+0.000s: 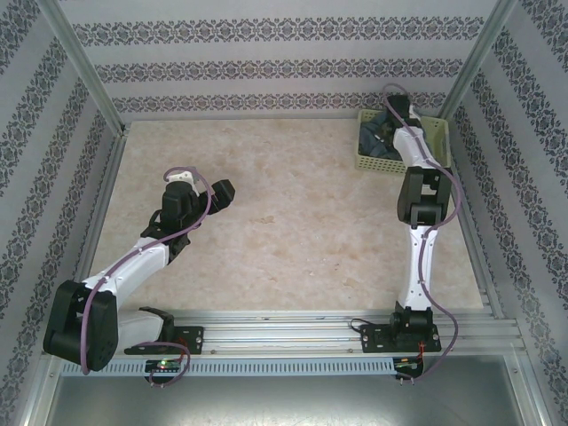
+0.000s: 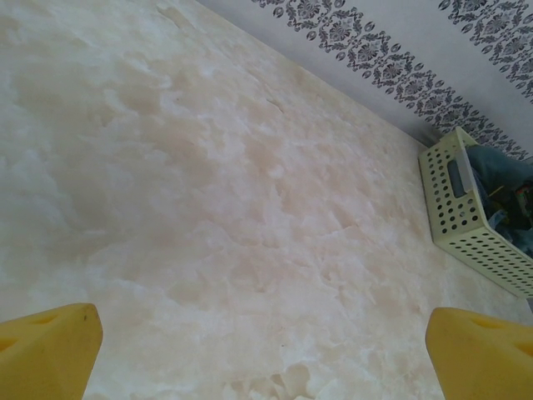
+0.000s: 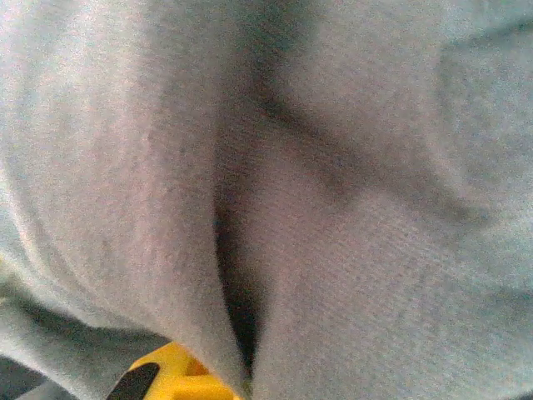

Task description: Fold the inside-out t-shirt

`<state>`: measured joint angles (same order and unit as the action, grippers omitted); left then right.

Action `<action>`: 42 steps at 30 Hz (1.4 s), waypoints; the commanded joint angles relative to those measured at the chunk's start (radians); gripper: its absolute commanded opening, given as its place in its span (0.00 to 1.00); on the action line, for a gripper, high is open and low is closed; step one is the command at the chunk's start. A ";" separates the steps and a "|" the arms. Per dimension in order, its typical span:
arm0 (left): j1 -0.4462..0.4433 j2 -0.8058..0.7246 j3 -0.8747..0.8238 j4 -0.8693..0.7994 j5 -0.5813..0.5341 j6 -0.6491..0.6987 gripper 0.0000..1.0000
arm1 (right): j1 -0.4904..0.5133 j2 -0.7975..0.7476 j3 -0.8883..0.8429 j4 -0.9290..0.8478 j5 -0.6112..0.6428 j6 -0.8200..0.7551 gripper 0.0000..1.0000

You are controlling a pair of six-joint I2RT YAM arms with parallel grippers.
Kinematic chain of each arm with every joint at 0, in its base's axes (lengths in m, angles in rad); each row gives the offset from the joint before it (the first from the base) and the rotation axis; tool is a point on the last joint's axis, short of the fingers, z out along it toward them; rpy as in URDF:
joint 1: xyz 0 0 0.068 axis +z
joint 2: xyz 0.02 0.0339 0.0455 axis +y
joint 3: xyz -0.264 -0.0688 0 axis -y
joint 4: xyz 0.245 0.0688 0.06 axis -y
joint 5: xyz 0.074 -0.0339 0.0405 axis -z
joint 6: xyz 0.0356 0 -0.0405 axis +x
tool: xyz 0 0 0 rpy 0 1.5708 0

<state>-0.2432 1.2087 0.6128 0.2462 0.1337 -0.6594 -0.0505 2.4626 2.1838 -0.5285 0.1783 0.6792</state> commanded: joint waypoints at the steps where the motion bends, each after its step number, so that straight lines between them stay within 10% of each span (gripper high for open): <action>1: -0.011 -0.007 0.009 0.002 0.000 -0.017 1.00 | 0.057 -0.149 -0.088 0.136 0.048 -0.059 0.00; 16: -0.011 0.007 0.007 0.022 0.009 -0.028 1.00 | 0.182 -0.536 -0.440 0.497 0.250 -0.156 0.00; 27: -0.011 -0.029 -0.001 -0.003 -0.013 -0.002 1.00 | 0.453 -0.819 -0.522 0.698 0.356 -0.490 0.00; 32: -0.010 -0.056 -0.002 -0.027 -0.046 0.012 1.00 | 0.611 -0.887 -0.461 0.673 0.309 -0.646 0.00; 42: -0.007 -0.179 -0.032 -0.115 -0.195 0.027 1.00 | 0.715 -0.866 -0.577 0.367 0.043 -0.430 0.02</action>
<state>-0.2428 1.0622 0.5900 0.2028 0.0093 -0.6575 0.6571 1.5818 1.6947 -0.0517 0.3176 0.1684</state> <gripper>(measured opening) 0.999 0.059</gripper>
